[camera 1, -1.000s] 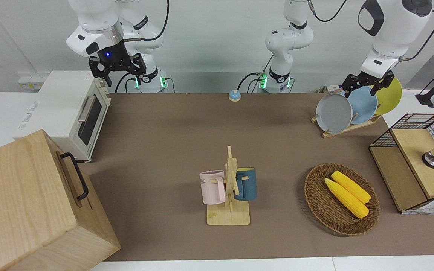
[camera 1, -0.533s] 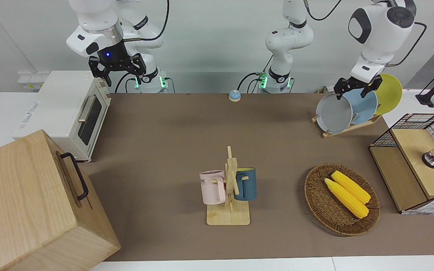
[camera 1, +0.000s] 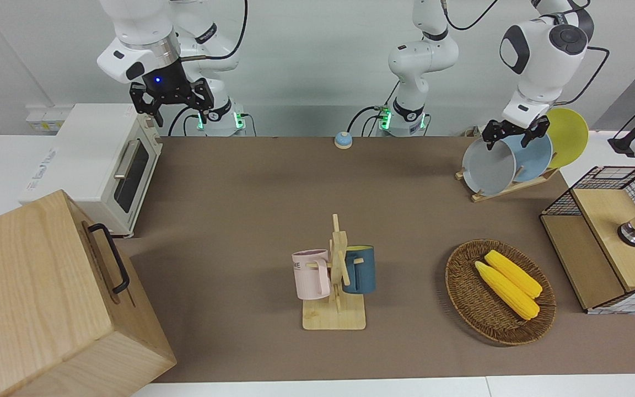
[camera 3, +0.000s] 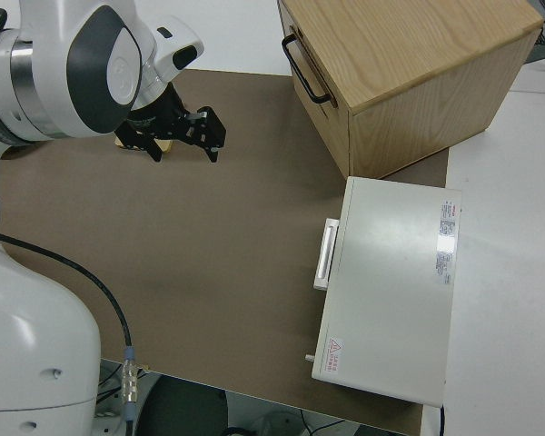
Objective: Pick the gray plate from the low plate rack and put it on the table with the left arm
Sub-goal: 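Lower the left gripper toward the gray plate in the low rack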
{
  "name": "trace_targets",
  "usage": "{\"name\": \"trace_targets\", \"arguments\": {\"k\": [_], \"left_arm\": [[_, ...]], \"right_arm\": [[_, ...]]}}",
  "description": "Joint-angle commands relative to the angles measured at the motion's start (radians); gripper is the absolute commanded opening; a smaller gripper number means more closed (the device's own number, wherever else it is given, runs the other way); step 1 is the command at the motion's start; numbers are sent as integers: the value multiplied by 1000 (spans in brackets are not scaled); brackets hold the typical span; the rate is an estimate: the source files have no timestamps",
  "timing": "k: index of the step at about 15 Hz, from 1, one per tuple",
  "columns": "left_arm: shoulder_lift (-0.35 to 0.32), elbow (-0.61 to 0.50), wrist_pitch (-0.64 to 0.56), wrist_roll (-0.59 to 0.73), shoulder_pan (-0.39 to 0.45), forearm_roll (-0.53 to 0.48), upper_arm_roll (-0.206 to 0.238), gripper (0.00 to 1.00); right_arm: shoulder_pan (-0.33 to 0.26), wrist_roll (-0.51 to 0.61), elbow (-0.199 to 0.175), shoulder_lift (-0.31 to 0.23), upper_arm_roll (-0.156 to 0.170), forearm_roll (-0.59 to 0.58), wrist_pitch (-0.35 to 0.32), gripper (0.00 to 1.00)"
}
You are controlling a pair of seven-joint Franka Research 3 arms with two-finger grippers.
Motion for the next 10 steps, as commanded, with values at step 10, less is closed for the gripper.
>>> {"name": "trace_targets", "arguments": {"k": [10], "left_arm": [[-62,-224,254,87,51,24,47,995]], "right_arm": [[-10,0,6,-2,6,10,-14,987]]}}
